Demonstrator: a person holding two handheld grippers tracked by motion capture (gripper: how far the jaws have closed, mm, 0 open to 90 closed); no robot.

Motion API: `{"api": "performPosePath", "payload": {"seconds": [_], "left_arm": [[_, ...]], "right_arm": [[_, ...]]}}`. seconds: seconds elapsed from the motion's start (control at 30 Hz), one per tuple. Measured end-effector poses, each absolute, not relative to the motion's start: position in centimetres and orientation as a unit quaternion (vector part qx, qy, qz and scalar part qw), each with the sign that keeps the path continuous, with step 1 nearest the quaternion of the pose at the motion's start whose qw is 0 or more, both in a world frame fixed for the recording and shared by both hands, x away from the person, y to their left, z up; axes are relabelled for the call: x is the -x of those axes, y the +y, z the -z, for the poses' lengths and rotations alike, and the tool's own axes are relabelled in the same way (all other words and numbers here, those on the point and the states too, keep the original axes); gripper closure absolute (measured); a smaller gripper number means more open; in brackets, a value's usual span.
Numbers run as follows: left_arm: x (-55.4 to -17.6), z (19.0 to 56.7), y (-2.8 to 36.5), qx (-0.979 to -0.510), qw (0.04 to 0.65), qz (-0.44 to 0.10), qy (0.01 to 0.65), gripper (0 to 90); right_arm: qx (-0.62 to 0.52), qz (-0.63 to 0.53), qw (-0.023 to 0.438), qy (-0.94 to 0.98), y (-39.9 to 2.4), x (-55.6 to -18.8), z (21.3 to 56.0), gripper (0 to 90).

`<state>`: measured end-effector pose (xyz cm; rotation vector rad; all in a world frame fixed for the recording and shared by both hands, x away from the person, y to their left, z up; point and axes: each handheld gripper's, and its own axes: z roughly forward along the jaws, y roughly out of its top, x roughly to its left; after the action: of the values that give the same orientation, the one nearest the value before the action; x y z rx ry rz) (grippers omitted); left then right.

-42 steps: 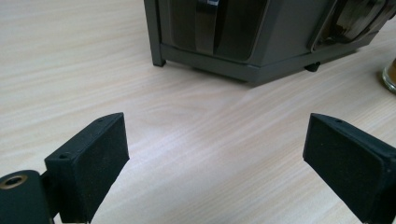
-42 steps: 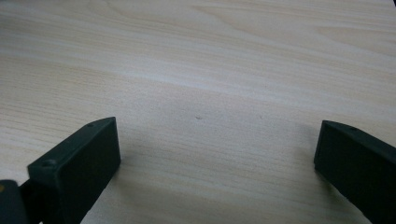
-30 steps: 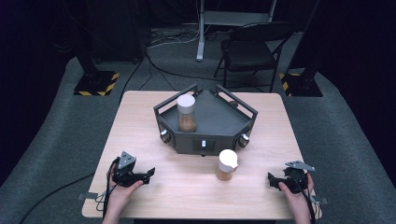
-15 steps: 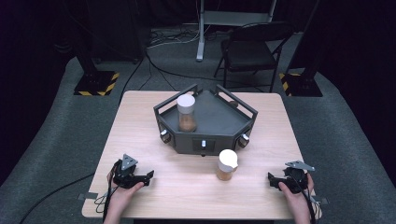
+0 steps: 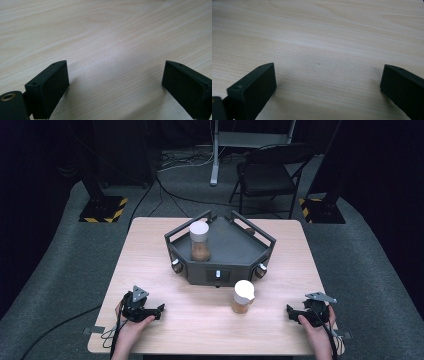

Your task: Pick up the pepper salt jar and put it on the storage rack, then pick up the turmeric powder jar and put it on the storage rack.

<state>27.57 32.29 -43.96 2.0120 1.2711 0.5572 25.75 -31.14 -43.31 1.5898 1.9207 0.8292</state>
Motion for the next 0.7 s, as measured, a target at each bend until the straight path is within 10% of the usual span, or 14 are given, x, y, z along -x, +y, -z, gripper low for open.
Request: {"api": "performPosePath", "payload": {"seconds": [0.7], "left_arm": [[-27.71, 43.92, 32.19, -0.774, 0.34, -0.21, 0.49, 4.8]], "right_arm": [[-0.584, -0.305, 0.254, 0.708, -31.15, -25.77, 43.3, 0.0]]}}
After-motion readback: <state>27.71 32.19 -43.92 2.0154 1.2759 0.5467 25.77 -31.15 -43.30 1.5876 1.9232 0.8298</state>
